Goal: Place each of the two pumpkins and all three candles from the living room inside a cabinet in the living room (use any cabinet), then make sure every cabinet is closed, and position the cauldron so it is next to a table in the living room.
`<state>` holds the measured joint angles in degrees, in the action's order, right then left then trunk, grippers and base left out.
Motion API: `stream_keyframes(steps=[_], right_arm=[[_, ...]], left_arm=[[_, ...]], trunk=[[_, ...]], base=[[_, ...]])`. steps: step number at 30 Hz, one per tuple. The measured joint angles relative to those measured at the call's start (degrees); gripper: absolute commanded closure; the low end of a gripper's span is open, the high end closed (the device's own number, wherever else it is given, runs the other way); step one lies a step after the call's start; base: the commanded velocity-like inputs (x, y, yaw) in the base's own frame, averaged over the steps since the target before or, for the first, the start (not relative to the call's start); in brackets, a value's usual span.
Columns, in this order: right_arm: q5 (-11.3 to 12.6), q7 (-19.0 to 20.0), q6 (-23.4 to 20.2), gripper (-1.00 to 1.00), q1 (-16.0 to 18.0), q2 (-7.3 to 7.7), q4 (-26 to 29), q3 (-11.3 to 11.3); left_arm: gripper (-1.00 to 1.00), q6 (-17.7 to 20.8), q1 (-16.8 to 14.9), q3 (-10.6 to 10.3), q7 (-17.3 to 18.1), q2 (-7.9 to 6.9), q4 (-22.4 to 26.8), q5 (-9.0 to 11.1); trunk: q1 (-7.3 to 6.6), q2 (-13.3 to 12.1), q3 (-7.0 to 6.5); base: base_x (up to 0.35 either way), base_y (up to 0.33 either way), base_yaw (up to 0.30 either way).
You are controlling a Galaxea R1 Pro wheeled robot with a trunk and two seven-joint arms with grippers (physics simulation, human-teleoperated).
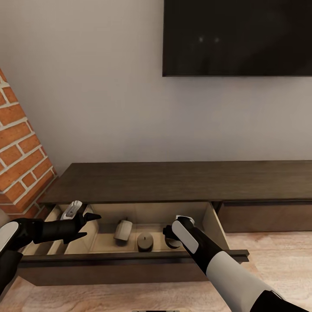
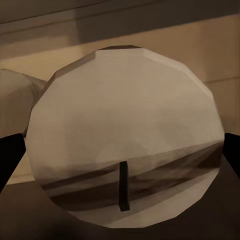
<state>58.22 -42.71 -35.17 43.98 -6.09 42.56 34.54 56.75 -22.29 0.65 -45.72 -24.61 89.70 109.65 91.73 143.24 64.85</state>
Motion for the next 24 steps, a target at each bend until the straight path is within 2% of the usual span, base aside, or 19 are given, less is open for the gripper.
stream_keyframes(steps=[12, 16, 24], right_arm=[[-0.01, 0.00, -0.03, 1.00, 0.00, 0.00, 0.00, 0.00], [0.02, 0.00, -0.05, 1.00, -0.01, 0.00, -0.06, 0.00], [-0.07, -0.01, 0.86, 1.00, 0.00, 0.03, -0.05, 0.00]], left_arm=[[-1.00, 0.00, 0.00, 0.08, 0.00, 0.00, -0.06, 0.01], [-1.00, 0.01, 0.00, 0.09, 0.00, 0.00, -0.03, -0.01], [-1.00, 0.00, 0.00, 0.09, 0.00, 0.00, -0.02, 0.01]], trunk=[[0.00, 0.00, 0.00], [0.11, 0.05, 0.88], [0.16, 0.08, 1.33]], base=[[0.003, 0.000, 0.000], [0.000, 0.000, 0.000], [0.000, 0.000, 0.000]])
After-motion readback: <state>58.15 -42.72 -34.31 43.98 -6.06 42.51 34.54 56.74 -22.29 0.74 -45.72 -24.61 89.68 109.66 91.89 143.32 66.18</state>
